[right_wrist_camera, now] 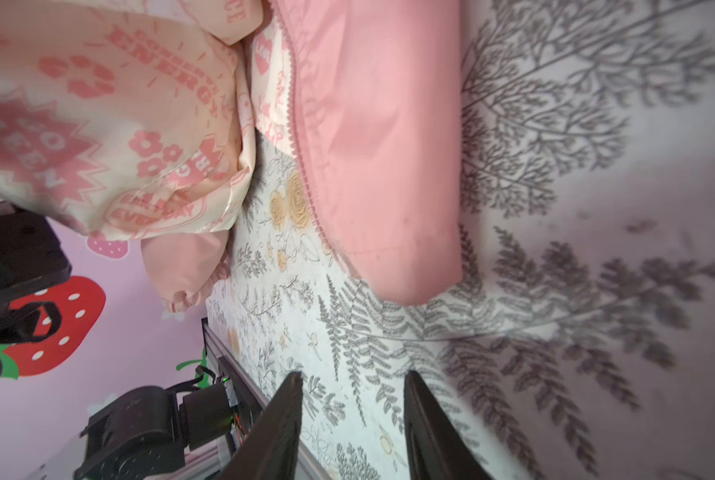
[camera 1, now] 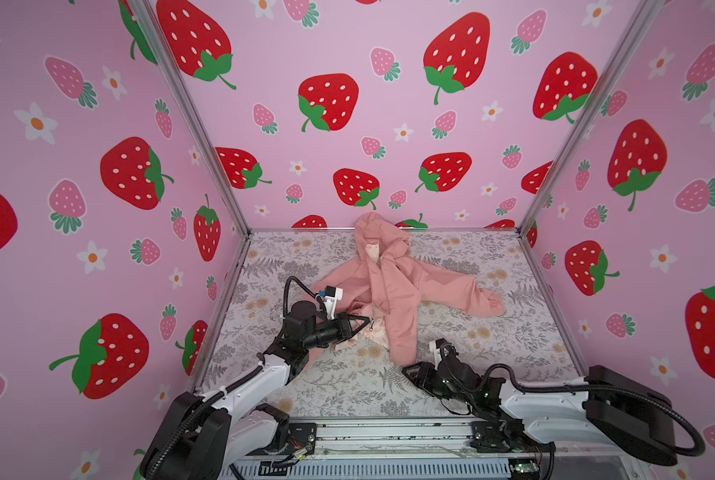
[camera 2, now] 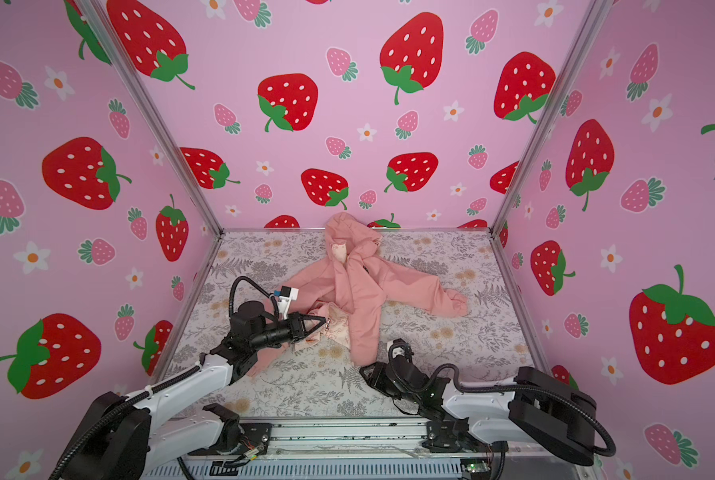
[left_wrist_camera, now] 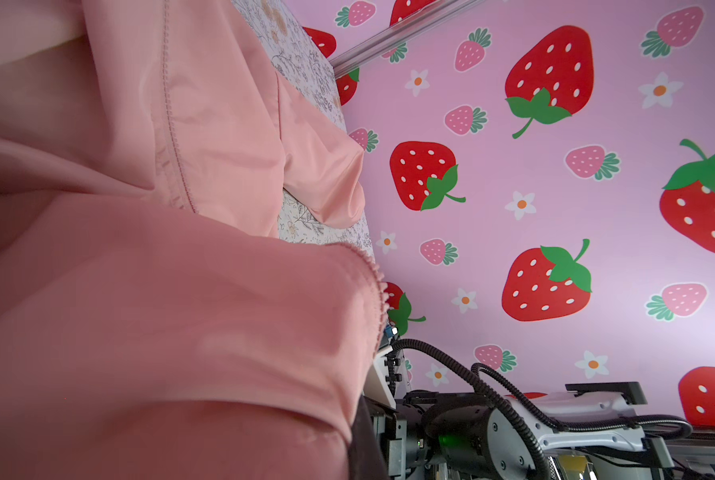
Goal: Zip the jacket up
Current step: 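Release the jacket with the right gripper and pull it back toward the robot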
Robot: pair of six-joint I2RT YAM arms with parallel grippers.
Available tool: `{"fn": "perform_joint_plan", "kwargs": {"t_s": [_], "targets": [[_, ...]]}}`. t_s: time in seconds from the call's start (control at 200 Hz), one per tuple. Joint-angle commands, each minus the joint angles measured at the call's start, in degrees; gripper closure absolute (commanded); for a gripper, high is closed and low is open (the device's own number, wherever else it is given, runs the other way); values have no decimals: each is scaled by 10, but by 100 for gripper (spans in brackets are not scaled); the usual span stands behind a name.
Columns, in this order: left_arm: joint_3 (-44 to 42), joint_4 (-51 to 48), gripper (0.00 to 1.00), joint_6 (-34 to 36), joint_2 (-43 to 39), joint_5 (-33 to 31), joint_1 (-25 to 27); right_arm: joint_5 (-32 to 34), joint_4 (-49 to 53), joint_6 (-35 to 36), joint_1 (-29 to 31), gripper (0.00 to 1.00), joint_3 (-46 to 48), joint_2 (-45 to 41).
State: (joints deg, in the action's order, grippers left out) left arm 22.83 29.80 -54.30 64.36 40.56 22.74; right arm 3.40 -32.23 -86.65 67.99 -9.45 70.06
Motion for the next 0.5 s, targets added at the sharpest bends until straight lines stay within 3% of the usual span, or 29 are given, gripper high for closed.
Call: {"fn": "perform_joint_plan", "kwargs": {"t_s": [0.0,0.24,0.495], "targets": [[-5,26,100,-8,-13,7,-3,42,-62,-45,3,59,6,25],[-9,35,100,-14,-13,15,-5,65,-76,-38,-14,58,3,50],[-12,42,100,-17,-11,17,-6,11,-142,4,-37,62,-34,131]]}}
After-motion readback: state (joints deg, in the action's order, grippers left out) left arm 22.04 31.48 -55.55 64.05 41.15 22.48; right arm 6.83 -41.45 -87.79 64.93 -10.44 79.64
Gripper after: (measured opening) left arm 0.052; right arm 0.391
